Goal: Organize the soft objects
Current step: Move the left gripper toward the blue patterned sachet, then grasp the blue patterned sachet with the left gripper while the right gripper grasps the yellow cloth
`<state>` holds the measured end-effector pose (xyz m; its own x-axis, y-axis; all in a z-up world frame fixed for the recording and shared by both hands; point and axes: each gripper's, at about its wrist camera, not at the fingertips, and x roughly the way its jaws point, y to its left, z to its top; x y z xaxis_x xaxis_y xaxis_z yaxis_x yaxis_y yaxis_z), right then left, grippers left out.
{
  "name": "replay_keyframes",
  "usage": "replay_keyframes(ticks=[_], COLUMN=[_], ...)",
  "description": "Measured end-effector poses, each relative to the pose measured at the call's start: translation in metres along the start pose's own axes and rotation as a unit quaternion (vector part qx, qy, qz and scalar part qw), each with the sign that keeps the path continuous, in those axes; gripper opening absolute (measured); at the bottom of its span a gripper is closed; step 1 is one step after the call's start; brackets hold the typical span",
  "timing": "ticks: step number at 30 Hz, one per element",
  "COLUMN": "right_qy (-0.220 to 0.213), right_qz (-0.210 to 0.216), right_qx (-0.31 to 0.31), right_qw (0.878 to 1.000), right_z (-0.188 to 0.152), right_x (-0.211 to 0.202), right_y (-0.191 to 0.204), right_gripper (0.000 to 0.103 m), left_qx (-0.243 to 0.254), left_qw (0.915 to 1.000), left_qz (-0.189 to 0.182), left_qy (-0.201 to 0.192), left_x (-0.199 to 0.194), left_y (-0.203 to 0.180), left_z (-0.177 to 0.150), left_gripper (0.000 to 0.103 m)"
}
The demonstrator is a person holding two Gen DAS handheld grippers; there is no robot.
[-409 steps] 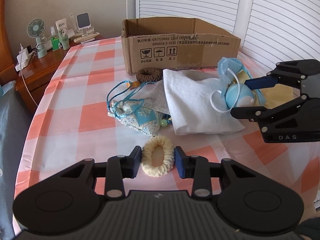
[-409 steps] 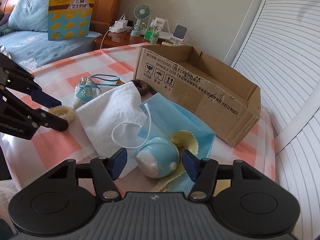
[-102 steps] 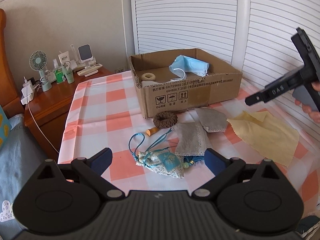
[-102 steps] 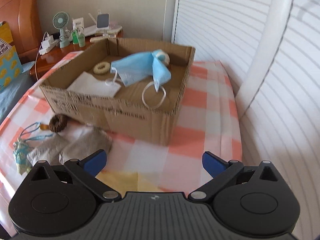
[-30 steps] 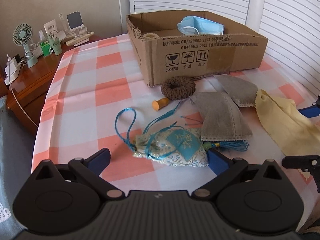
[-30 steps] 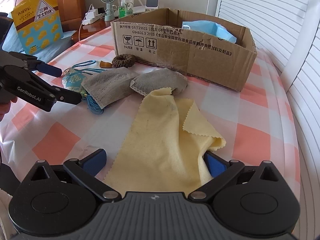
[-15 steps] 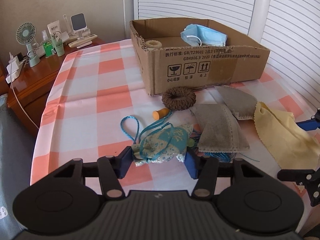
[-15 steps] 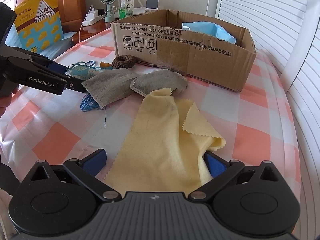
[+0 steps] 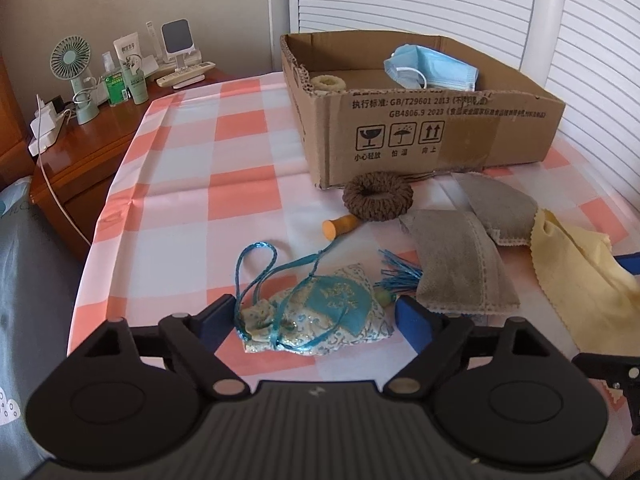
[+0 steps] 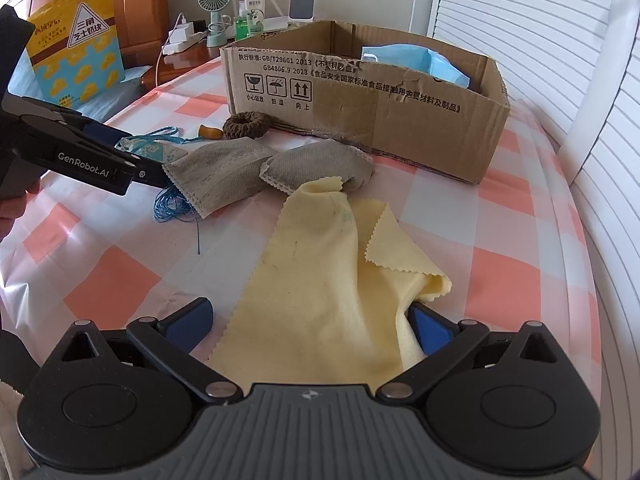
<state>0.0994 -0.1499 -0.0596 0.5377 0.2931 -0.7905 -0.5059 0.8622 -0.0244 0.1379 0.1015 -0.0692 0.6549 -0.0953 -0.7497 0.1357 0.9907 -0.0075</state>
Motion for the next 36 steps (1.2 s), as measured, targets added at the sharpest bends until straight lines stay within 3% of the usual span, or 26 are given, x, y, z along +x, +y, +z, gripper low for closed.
replay_keyframes(ticks=[3, 7, 14, 19, 22, 26, 29, 33, 36], right_qy=[-0.001, -0.001, -0.001, -0.001, -0.001, -0.003, -0.003, -0.004, -0.005], right_qz=[0.0, 0.0, 0.0, 0.0, 0.0, 0.001, 0.001, 0.003, 0.005], right_qx=[0.0, 0.0, -0.001, -0.001, 0.0, -0.001, -0.001, -0.003, -0.005], right_qw=[1.0, 1.0, 1.0, 1.0, 1.0, 1.0, 1.0, 1.0, 1.0], right_z=[-0.001, -0.001, 0.0, 0.0, -0.001, -0.001, -0.001, -0.002, -0.003], right_x=[0.0, 0.0, -0.001, -0.001, -0.001, -0.001, -0.001, -0.002, -0.003], right_y=[0.0, 0.0, 0.0, 0.0, 0.0, 0.0, 0.0, 0.0, 0.0], right_gripper=[0.103, 0.103, 0.103, 0.103, 0.103, 0.103, 0.103, 0.103, 0.103], left_qx=[-0.015, 0.006, 0.058, 0.089, 0.111, 0.123, 0.117, 0.141, 0.156], left_qw=[0.9999, 0.9999, 0.9951, 0.992, 0.9902, 0.9871, 0.9833, 0.974, 0.9756], left_qz=[-0.002, -0.011, -0.068, -0.084, -0.084, -0.101, -0.126, -0.165, -0.147], left_qy=[-0.002, 0.006, 0.042, 0.032, 0.017, 0.02, 0.058, 0.065, 0.048], left_x=[0.002, -0.004, -0.021, -0.04, -0.042, -0.027, -0.017, -0.032, -0.037], left_y=[0.003, 0.0, -0.01, -0.013, -0.014, -0.017, -0.019, -0.024, -0.025], left_z=[0.001, -0.001, -0.015, -0.015, -0.012, -0.008, -0.013, -0.027, -0.03], left_gripper=[0.083, 0.079, 0.085, 0.086, 0.095, 0.095, 0.095, 0.095, 0.092])
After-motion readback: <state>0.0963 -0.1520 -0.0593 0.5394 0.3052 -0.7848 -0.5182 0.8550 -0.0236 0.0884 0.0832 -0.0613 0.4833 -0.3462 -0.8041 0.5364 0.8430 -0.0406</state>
